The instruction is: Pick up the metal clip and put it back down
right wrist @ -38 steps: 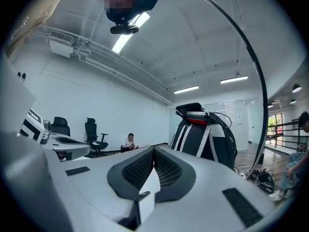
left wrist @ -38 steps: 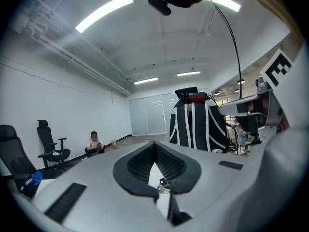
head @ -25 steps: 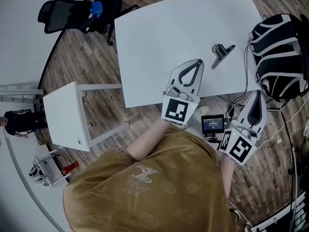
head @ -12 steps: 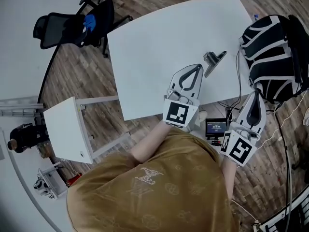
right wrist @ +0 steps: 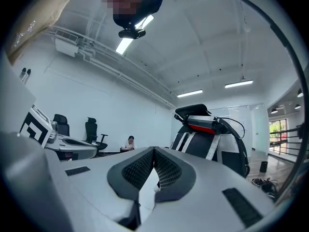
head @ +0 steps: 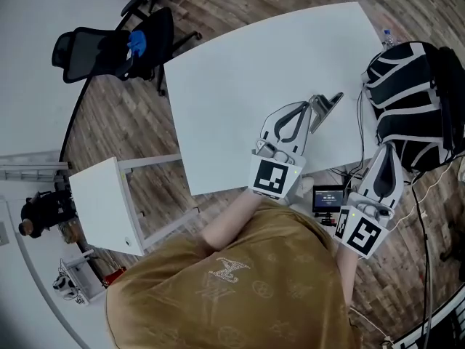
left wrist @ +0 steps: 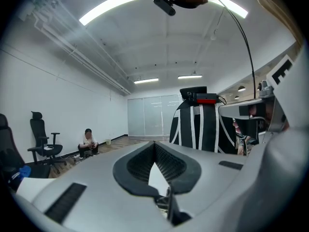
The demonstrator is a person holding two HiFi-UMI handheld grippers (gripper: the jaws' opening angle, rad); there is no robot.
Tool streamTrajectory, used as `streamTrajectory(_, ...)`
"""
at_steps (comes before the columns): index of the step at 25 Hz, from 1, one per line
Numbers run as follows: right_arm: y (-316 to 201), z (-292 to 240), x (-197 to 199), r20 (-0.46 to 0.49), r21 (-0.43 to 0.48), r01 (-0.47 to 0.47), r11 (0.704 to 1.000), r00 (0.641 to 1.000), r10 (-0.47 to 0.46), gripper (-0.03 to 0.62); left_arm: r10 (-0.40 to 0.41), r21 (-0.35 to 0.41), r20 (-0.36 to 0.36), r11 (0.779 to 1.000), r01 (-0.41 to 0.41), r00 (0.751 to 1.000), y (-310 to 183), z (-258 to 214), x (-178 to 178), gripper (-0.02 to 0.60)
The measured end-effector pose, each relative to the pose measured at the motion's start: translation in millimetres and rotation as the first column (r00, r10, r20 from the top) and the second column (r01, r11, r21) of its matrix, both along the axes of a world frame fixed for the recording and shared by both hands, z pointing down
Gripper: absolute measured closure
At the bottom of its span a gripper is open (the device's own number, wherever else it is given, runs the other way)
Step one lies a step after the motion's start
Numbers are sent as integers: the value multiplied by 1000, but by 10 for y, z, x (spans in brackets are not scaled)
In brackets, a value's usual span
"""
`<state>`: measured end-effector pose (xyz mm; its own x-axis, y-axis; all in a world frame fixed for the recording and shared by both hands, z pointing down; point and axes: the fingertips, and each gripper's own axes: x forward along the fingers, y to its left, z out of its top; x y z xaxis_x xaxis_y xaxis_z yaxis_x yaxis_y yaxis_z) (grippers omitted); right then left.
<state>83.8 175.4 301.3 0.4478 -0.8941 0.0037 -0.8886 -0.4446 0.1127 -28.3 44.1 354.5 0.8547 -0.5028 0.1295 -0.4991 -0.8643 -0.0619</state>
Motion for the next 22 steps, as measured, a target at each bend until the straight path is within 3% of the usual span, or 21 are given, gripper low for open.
streamTrajectory(14,-428,-46,100,-10,-55,-47,997,999,46,588,72,-93,-6,993,-72,997,-403,68,151,578)
streamTrajectory(17,-516,14,143,1,-53,-11,999,1000,11,588,42,-106,4,994,-41,999,-535,168,214,577)
streamTrajectory(22,-825,-33,249,-20,-41,129,991,991,-129,588,-28,-121,15,992,30,999,-658,256,337,578)
